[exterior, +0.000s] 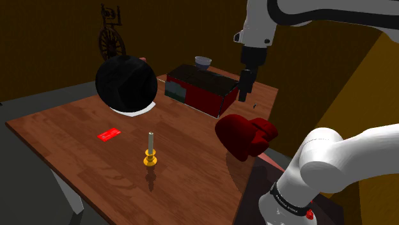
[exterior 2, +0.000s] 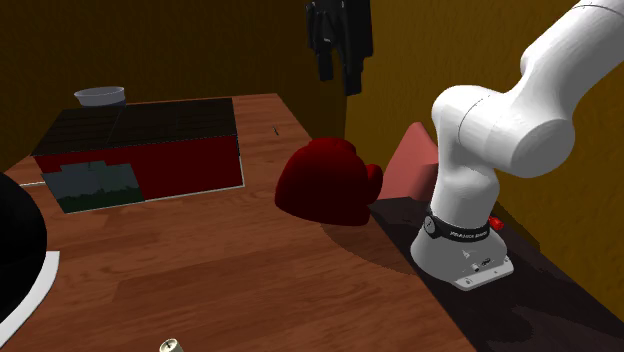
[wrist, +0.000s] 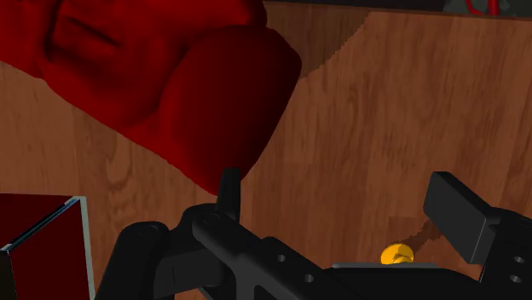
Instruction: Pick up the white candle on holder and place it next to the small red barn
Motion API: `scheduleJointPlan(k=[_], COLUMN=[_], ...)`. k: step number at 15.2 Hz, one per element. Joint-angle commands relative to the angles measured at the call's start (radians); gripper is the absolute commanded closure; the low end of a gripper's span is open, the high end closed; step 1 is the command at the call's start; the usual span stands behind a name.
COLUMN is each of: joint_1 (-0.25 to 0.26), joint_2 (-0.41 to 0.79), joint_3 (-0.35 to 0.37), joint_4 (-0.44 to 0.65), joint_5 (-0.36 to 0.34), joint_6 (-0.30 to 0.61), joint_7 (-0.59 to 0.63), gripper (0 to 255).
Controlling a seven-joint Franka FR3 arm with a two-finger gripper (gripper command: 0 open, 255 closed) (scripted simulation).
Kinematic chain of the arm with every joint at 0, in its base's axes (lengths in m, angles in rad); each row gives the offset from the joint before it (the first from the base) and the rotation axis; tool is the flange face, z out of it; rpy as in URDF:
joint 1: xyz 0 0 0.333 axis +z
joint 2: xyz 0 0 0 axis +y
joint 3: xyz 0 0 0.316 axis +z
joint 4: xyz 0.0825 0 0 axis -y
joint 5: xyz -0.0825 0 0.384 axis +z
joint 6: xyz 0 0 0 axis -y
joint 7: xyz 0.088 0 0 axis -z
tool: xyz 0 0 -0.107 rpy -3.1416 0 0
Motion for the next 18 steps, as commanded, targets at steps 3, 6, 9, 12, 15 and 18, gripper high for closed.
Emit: scheduleJointPlan(k=[3,6,9,12,15,18], joint_1=[0.009,0.020,0.029,0.037,0.046,0.059], joint_2=[0.066,0.171,0.282,0.399,0.521,0.647], joint_3=[0.033,0.080,0.125,0.167,0.204,0.236], joint_4=[0.013,0.043,0.084,0.136,0.199,0.273], joint_5=[0.015,0.031,0.040,0.039,0.028,0.008], joint_6=[0.036,0.087,0.132,0.171,0.201,0.223], joint_7=[0.031,0.077,0.124,0.173,0.223,0.275], gripper=[0,0,0,0,0,0])
